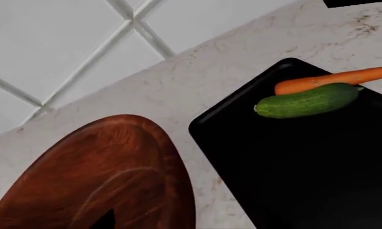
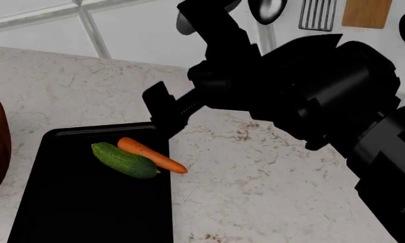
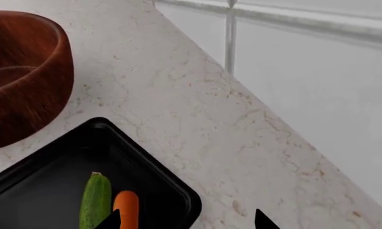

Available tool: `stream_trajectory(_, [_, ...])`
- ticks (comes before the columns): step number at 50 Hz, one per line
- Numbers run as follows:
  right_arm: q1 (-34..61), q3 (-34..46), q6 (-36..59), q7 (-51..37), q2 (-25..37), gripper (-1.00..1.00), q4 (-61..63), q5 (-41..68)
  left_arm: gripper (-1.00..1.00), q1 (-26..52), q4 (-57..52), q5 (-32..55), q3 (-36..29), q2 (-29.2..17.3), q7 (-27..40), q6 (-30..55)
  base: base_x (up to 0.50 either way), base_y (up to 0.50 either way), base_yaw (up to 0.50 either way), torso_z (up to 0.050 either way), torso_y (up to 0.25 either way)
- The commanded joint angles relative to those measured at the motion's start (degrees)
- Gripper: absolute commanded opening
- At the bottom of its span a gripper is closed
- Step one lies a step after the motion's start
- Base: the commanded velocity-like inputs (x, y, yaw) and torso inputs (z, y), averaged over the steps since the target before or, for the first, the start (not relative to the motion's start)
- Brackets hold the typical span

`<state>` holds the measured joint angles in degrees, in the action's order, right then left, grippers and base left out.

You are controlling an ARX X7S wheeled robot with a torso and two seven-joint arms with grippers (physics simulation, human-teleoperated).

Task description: Place the two vegetables and bowl onto the tray for setting up a vegetable dip station.

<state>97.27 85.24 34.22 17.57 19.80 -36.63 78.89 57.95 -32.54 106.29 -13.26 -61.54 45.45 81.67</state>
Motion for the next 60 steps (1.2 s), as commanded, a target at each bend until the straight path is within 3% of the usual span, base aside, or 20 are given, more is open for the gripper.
stream_trajectory(1, [-0.2,-2.0,0.1,1.2,-0.9,1.0,-1.3,-1.3,1.0,-3.1,-2.5,-7.2,1.7,2.7,-4.1,2.2,0.0,0.0,0.0,0.0,0.0])
stream_trajectory(24, [-1.7,-2.0,-0.8,2.0,-1.4,1.0,-2.3,-1.9,1.0,-11.0,-2.1,-22.5,0.9,2.0,-12.5,-2.4,0.0,0.0,0.0,0.0,0.0])
stream_trajectory(46, [-3.2,-2.1,-2.0,3.2,-1.9,1.0,-4.6,-2.4,1.0,-9.7,2.0,-39.4,-10.9,4.7,-22.1,-5.8,0.0,0.0,0.0,0.0,0.0])
stream_trajectory(60, [-4.4,-2.3,-2.7,3.2,-1.2,1.0,-4.6,-2.5,1.0,-7.7,5.6,-44.4,-15.5,6.3,-23.7,-5.8,0.0,0.0,0.0,0.0,0.0])
